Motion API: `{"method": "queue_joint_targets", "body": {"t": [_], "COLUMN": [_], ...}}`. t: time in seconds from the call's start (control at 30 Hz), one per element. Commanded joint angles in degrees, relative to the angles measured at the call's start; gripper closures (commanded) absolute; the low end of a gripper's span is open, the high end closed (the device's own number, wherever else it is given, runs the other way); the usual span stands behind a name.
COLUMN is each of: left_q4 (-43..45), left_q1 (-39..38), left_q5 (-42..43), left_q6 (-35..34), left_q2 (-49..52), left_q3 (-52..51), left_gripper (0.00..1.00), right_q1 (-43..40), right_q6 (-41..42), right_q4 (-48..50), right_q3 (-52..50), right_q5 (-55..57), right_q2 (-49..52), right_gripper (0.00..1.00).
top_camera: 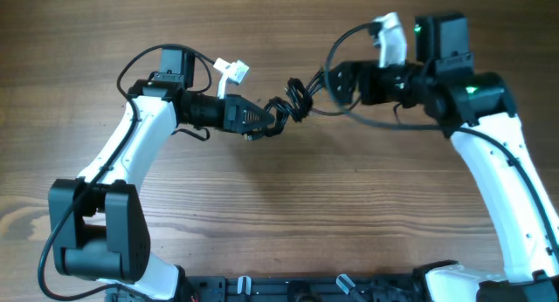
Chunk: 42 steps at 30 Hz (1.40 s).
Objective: Untangle cables
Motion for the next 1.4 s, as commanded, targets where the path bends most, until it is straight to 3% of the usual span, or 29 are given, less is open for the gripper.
{"method": "queue_joint_targets", "body": {"t": [0.0,0.13,0.2,0.3,0.43,0.63,0.67,0.73,0.77,0.8,0.9,1.1,1.2,1.3,1.37], "left_q4": [-1.29,-1.22,-0.33,3.91,4.35,5.55,5.53,5.53,5.53,5.49,5.09,5.09,5.29,5.29,5.29], "left_q1": [-0.50,-0.98,-1.51,-1.62,-1.64,-1.64,-1.64,-1.70,-1.97,-2.69,-4.37,-4.94,-4.94,-4.94,-4.94], "left_q5": [5.40,5.84,7.96,7.65,-0.76,-0.90,-0.90,-0.90,-0.92,-3.50,-14.29,-14.84,-13.68,-5.18,-4.92], "left_q6": [1.27,-4.57,-6.27,-16.72,-16.68,-16.22,-16.22,-16.20,-15.80,-15.82,-15.85,-14.64,-14.27,-7.85,-5.44], "left_q2": [-1.38,-1.36,-1.36,-1.31,-1.31,-1.31,-1.31,-1.31,-1.31,-1.31,-1.20,-1.20,-1.20,-1.20,-1.20], "left_q3": [0.63,0.59,0.59,0.59,0.59,0.59,0.59,0.59,0.59,0.59,0.59,0.59,0.59,0.59,0.59], "left_gripper": [0.96,0.96,0.96,0.96,0.96,0.96,0.96,0.96,0.96,0.96,0.96,0.96,0.96,0.96,0.96], "right_q1": [-6.49,-13.18,-11.72,-9.07,-5.64,0.20,0.59,0.72,0.72,0.11,-5.46,-29.11,-32.57,-32.35,-32.35], "right_q6": [4.66,4.15,1.70,-0.28,-0.11,4.39,4.81,5.84,5.77,5.88,5.86,5.73,5.66,5.70,4.00], "right_q4": [3.15,-0.17,-5.09,-6.54,-6.10,-5.25,-4.28,-1.99,-0.81,2.32,2.99,3.67,3.54,3.30,2.82], "right_q3": [1.18,1.16,0.70,-0.33,-0.50,-1.42,-1.42,-1.42,-1.42,-1.20,-0.26,-0.28,-0.35,-0.35,-0.35], "right_q5": [-2.93,-8.76,-8.76,-10.40,-11.47,-3.72,-3.74,-3.74,-3.72,-4.46,-7.37,-24.06,-24.63,-22.67,-22.58], "right_q2": [0.50,0.52,0.55,0.55,0.59,6.23,7.72,10.32,10.84,10.45,8.31,6.29,6.29,6.29,6.29], "right_gripper": [0.00,0.01,0.00,0.00,0.08,0.25,0.31,0.52,0.66,0.96,0.96,0.96,0.96,0.96,0.94]}}
